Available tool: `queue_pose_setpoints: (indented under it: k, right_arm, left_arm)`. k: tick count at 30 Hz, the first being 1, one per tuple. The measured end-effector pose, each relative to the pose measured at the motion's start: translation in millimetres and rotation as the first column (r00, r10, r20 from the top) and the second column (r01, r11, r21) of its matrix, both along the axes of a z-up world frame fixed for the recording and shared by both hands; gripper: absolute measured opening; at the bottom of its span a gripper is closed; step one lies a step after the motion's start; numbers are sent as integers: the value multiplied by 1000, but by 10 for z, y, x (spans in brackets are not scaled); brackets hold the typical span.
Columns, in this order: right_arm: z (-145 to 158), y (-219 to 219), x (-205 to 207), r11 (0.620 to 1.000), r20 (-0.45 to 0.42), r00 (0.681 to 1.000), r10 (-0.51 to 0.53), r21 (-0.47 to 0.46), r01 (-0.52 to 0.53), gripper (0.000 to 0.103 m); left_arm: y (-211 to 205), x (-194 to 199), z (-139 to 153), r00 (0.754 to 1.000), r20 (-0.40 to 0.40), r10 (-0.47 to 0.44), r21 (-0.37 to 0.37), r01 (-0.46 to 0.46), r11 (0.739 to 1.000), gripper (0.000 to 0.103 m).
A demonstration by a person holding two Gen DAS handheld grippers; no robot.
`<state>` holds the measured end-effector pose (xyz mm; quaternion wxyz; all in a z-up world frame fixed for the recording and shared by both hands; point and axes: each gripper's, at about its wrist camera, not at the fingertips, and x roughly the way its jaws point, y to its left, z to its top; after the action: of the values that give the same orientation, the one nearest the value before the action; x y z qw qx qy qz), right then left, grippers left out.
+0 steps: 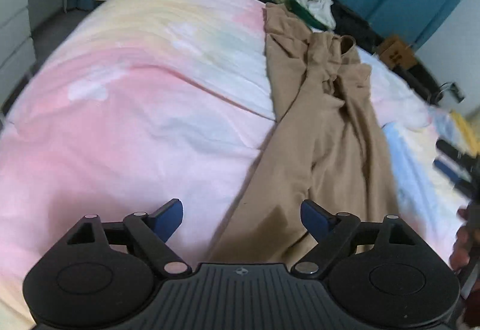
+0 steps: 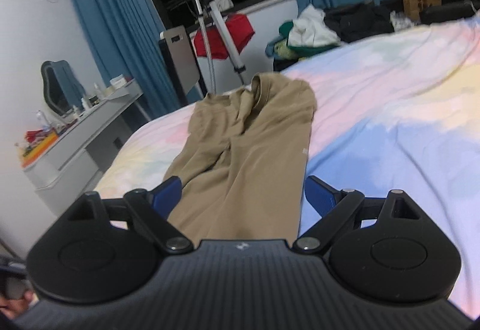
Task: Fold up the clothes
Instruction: 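Grasp the hem of the folded shirt strip with both grippers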
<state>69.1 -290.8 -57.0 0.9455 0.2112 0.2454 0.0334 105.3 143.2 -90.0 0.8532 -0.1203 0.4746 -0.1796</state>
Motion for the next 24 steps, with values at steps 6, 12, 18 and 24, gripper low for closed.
queue_pose_setpoints:
  k: [6,12,18,24]
  right_arm:
    - [-44,112,-452,997,-87,996,9,-75,-15,91]
    - [-172,149,-539,995,-134,991,-29,-99,15,90]
    - [-319,69,-391,999,-183,982,-47,-33,42,90]
    - [-337,6,-397,999,-180,983,-44,7,46,90]
  left_arm:
    - [-49,-34,-128,998,-42,-41,72,44,996,81]
    - [-150,-139,-160,991,-64,-115,136,122,983,75]
    - [-251,-298,-51,982,-54,-183,188,190,964,43]
    - [-452,-542,190,974,-10,-227,245,223,943,4]
